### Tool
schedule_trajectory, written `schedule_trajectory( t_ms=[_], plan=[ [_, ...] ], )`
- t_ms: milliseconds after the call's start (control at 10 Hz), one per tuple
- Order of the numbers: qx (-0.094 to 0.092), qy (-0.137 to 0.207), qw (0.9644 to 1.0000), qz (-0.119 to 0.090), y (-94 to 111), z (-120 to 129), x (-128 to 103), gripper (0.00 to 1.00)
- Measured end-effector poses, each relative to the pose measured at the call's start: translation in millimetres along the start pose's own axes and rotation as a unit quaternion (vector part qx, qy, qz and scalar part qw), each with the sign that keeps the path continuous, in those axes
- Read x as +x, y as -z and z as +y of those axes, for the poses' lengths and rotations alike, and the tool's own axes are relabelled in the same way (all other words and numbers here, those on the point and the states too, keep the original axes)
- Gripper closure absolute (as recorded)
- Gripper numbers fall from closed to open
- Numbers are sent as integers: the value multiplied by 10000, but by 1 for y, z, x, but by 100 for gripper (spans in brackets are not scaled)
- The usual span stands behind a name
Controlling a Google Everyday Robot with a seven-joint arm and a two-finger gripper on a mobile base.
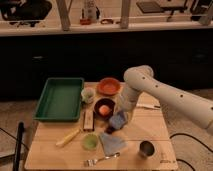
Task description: Place sponge in plastic cup
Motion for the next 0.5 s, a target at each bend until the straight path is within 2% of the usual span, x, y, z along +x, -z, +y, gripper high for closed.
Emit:
schedule_trajectory(
  t_ms=[500],
  plan=[
    [15,517,9987,29,-2,-20,-38,97]
  ],
)
